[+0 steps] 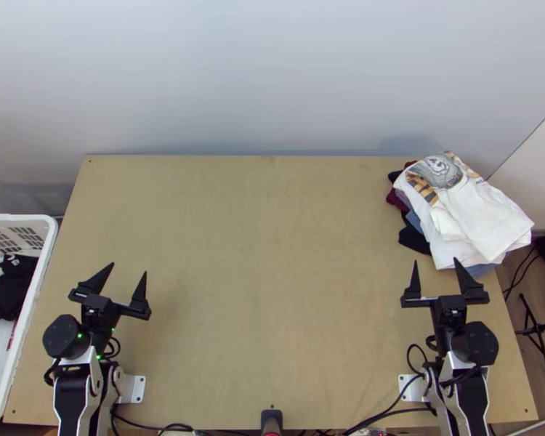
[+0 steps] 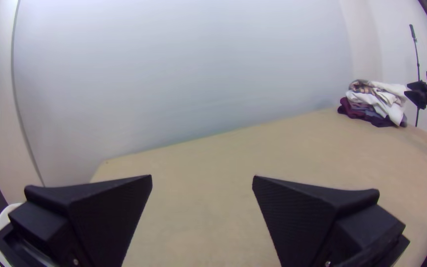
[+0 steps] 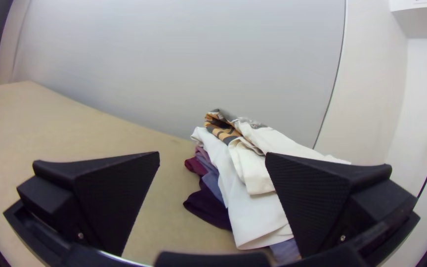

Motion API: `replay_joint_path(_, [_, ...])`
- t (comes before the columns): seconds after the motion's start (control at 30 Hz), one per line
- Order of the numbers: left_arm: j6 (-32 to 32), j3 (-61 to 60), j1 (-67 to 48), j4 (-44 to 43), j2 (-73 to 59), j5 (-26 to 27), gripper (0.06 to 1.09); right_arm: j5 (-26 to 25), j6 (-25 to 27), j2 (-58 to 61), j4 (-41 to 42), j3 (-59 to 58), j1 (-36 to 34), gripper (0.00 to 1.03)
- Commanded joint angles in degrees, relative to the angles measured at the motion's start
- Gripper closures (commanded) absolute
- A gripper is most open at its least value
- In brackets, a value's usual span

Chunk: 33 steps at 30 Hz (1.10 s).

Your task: Fold the t-shirt

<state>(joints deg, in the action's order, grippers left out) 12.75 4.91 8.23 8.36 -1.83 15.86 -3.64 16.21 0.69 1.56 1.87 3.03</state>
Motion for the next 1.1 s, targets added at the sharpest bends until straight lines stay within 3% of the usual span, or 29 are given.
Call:
replay_joint_path(0.0, [2.8, -1.65, 2.58, 1.48, 1.83, -0.04, 0.1, 0.04, -0.56, -0.95, -1.56, -1.43, 0.31, 0.03])
replay_joint_path(1.07, [2.45, -1.57, 3.28, 2.36, 1.83, -0.04, 0.1, 0.04, 0.05, -0.86, -1.56, -1.43, -0.65, 0.03])
